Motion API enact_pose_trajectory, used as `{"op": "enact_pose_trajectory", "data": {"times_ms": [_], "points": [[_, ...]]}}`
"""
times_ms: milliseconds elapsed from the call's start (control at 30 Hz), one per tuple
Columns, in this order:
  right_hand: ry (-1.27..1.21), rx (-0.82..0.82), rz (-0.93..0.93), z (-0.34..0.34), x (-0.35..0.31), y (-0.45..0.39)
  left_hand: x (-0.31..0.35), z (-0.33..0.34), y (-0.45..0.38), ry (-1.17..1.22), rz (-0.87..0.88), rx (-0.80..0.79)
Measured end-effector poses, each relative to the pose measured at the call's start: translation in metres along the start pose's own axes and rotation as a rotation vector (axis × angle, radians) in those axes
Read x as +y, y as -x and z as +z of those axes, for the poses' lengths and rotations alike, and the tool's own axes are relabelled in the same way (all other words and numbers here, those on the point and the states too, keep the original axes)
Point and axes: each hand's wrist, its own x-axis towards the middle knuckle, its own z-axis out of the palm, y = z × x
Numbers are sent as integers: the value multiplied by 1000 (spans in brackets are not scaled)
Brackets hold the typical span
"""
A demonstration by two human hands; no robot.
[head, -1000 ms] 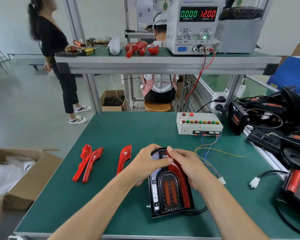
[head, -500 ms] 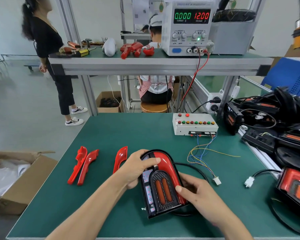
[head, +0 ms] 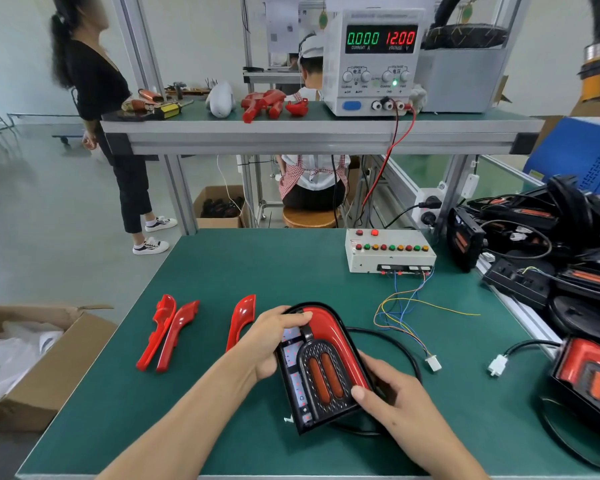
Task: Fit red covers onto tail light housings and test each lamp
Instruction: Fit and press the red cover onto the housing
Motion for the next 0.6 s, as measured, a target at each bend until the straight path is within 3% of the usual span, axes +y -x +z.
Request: {"op": "enact_pose_trajectory", "data": {"times_ms": [300,500,600], "points": [[-27,89,110,0,4,-1,-1,7,-7,-52,11,62],[-404,226,307,15,7,-5,1,10,-2,-173,-33,164],[-513,364,350,28,6,0,-4,8,9,-411,74,238]]}}
